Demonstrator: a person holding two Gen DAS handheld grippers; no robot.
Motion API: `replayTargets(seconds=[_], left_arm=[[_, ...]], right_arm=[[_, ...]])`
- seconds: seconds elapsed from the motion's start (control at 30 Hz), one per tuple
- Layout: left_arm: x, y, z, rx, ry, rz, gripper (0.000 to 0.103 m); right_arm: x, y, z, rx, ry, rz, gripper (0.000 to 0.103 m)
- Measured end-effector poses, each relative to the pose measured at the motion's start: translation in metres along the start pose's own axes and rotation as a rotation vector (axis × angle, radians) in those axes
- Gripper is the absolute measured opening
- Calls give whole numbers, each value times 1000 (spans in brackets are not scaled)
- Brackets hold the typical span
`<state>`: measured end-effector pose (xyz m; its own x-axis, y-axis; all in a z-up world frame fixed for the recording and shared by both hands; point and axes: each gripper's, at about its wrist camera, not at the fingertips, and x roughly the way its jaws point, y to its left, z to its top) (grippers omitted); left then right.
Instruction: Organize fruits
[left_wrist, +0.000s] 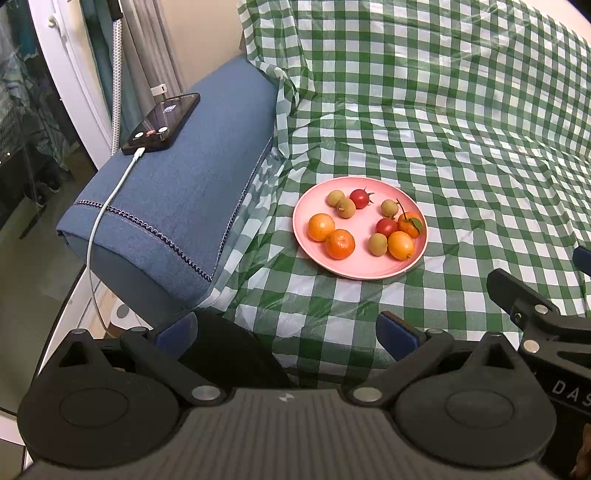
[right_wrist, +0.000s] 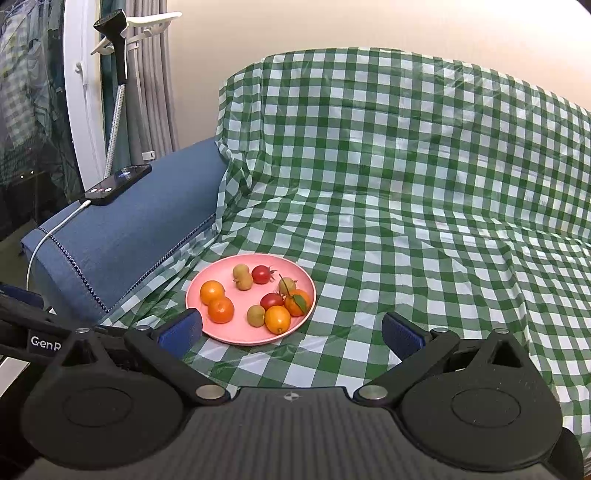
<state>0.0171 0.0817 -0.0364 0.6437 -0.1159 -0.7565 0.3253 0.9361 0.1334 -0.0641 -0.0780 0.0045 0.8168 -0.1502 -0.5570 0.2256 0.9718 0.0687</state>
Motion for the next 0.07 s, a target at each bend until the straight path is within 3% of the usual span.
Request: replayTargets(seconds=[0.07], left_arm=[[1, -1, 1, 0, 1, 4, 103]], right_arm=[[3, 0, -2, -1, 8, 6, 102]])
